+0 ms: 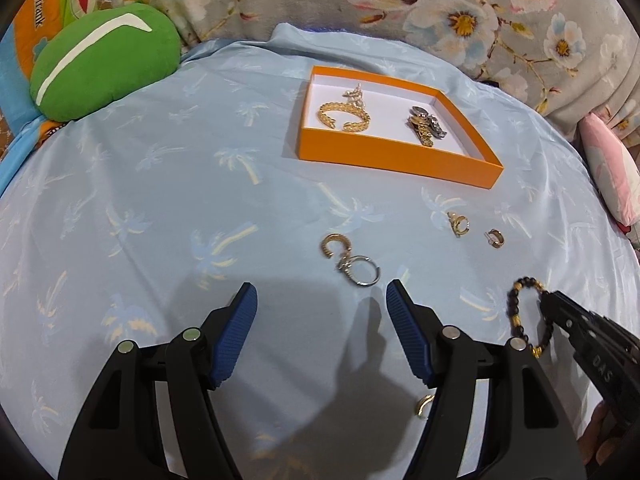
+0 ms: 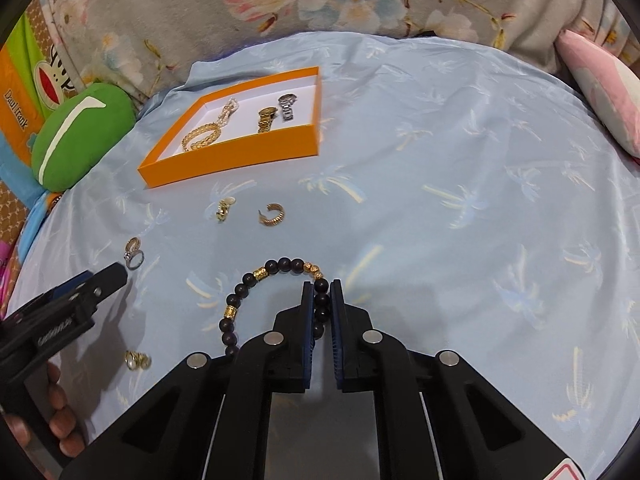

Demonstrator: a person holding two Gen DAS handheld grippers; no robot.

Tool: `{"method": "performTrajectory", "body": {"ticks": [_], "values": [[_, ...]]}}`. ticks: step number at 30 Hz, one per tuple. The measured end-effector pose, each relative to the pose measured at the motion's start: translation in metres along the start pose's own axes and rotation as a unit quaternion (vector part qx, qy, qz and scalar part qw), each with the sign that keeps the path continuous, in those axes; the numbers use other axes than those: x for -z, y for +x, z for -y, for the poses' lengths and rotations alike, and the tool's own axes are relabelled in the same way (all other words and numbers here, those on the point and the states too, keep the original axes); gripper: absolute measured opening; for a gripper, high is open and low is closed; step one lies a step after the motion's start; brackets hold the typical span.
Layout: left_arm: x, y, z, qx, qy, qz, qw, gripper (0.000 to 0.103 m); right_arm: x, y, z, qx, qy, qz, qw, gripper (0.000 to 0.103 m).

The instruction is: Organize jewelry

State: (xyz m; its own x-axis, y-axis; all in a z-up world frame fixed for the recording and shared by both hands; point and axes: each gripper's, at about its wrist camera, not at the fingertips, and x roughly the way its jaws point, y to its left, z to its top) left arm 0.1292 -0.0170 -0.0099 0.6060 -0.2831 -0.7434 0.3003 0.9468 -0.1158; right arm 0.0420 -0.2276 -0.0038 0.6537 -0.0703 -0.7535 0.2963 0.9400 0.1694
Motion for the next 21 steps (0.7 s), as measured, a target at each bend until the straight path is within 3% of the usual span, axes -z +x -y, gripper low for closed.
{"method": "performTrajectory", "body": {"ticks": [11, 21], "values": [[0.027, -0.026, -0.004, 0.011, 0.011, 0.002, 0.9999, 0.065, 0.007, -0.006, 0.004, -0.016, -0.009, 0.0, 1.0, 0.008], [0.053, -0.038, 0.035, 0.032, 0.063, -0.008, 0.9975, 0.065, 0.01, -0.01, 0.005, -0.022, -0.006, 0.005, 1.0, 0.008]]}}
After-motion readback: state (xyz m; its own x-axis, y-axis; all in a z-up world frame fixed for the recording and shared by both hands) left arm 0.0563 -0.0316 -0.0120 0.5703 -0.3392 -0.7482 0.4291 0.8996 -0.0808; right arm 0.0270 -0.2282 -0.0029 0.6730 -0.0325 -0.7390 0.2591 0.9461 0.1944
